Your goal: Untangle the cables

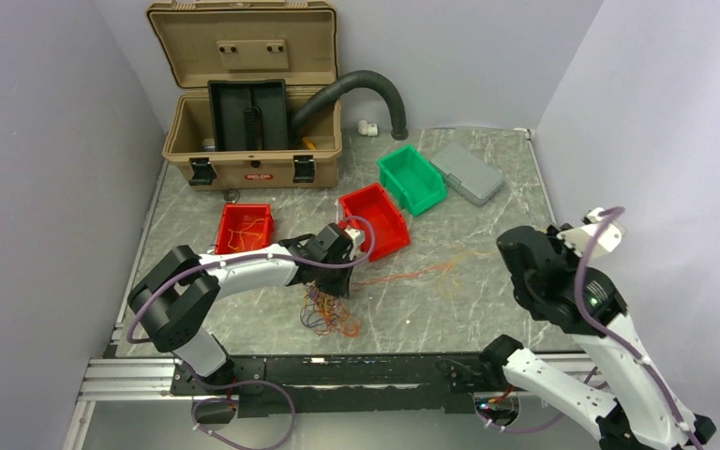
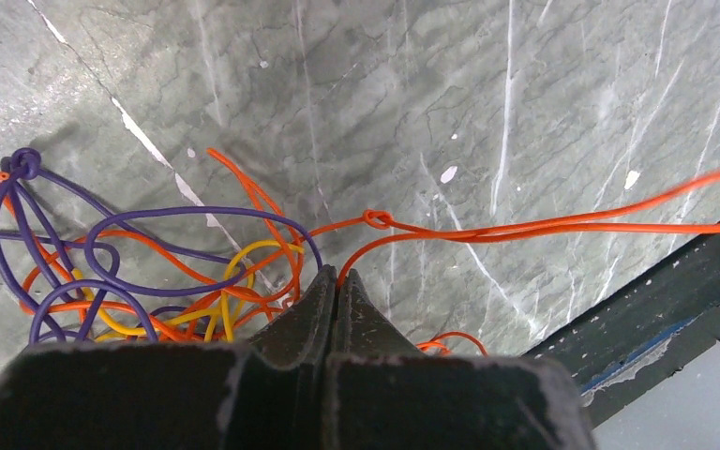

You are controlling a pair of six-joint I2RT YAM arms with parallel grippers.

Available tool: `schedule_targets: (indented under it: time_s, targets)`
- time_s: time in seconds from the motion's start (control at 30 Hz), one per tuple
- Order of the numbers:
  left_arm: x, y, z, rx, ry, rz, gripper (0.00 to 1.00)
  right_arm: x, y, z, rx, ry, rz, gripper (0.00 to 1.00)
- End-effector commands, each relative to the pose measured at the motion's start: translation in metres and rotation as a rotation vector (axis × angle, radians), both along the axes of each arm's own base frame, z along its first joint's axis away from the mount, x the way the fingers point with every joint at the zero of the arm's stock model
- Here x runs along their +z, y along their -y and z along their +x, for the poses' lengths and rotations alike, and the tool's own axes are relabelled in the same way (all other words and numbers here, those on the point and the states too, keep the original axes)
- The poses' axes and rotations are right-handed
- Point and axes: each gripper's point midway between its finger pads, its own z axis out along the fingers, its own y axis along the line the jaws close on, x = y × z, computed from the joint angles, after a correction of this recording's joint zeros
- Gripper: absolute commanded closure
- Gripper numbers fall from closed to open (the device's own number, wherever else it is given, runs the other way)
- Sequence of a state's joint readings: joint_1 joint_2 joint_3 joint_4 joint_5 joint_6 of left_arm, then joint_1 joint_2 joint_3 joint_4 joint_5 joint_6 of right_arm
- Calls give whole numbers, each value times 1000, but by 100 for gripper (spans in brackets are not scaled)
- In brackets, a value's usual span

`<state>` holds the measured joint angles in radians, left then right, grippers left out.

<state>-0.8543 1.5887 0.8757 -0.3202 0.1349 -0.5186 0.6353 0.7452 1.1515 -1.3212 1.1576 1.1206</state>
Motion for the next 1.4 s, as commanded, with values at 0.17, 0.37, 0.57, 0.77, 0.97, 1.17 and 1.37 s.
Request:
schedule_targets:
  time_s: [0.17, 0.37, 0.57, 0.77, 0.97, 1.17, 1.37]
  targets:
    - [2, 5, 6, 17, 8, 6, 100, 73, 15, -12, 88, 224, -9, 100]
    - [4, 9, 6, 9, 16, 7, 100, 104, 7, -12, 205, 307, -14, 100]
    - [18, 15, 10, -19, 92, 60, 100, 104, -28, 7, 366, 251, -14, 100]
    - [0, 8, 2, 0, 43, 92, 100, 150, 10, -15, 242, 361, -72, 100]
    - [-19, 0, -2, 39, -24, 124, 100, 191, 60, -48, 18, 381, -153, 100]
    - [-28, -7, -4, 55, -38, 154, 100, 216, 89, -76, -77, 437, -162, 100]
    - [-7, 9, 1, 27, 13, 77, 100, 195, 42, -39, 150, 385, -139, 100]
